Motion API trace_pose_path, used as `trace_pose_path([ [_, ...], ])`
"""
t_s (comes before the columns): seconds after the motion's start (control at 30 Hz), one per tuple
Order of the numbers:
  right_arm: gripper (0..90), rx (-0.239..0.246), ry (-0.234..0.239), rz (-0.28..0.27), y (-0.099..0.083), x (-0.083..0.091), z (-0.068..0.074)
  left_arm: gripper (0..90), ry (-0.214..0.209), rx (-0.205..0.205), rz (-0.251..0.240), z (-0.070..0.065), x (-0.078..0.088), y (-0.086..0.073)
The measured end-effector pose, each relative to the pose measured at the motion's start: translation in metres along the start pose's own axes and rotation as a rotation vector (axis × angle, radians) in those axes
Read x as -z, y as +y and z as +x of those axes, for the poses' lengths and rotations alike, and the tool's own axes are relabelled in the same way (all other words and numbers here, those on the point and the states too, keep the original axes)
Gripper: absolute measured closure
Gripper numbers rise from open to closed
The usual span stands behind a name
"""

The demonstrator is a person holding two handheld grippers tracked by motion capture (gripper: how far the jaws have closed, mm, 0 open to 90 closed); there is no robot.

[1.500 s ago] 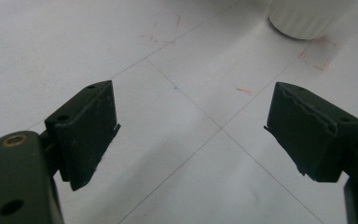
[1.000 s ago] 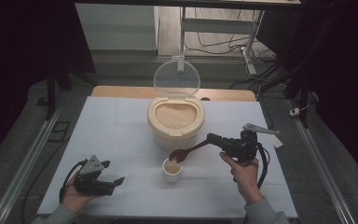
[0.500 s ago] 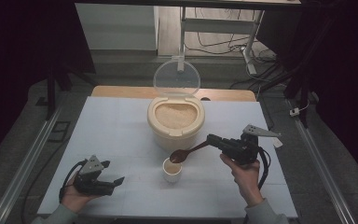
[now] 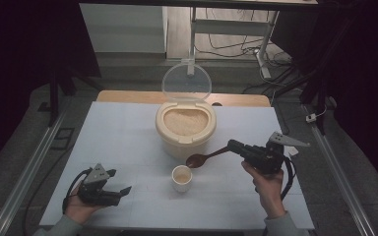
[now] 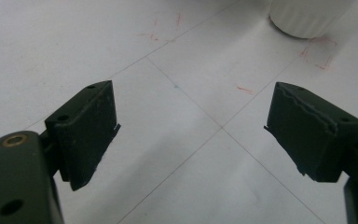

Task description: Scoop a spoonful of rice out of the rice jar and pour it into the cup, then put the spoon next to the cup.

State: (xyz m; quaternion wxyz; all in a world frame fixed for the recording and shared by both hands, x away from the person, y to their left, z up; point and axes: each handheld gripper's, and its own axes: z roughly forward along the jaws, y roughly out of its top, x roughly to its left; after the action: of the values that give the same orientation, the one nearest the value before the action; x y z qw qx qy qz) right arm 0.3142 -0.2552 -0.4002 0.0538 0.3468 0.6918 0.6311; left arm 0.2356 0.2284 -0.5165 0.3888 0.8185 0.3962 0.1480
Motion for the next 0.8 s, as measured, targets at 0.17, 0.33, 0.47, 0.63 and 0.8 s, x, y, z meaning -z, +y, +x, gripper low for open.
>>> trace_pose_path([
  [0.17,83.3,0.036,-0.017,-0.001,0.008,0.018,0.0,16.0,0.001,0.001,-0.003,0.0,0.0,0.0],
  [0.33,83.3,0.057,-0.028,0.039,0.012,0.028,-0.002,16.0,0.0,0.0,-0.002,-0.001,0.0,0.0],
  [0.47,83.3,0.059,-0.031,0.073,0.013,0.031,-0.004,16.1,0.001,-0.004,-0.002,-0.001,0.0,0.0],
  [0.63,83.3,0.057,-0.014,0.144,0.013,0.03,-0.007,16.1,0.0,-0.006,-0.003,-0.001,0.001,0.0],
  [0.8,83.3,0.068,-0.001,0.223,0.012,0.027,-0.007,16.1,-0.003,-0.006,0.001,-0.001,0.0,0.0],
])
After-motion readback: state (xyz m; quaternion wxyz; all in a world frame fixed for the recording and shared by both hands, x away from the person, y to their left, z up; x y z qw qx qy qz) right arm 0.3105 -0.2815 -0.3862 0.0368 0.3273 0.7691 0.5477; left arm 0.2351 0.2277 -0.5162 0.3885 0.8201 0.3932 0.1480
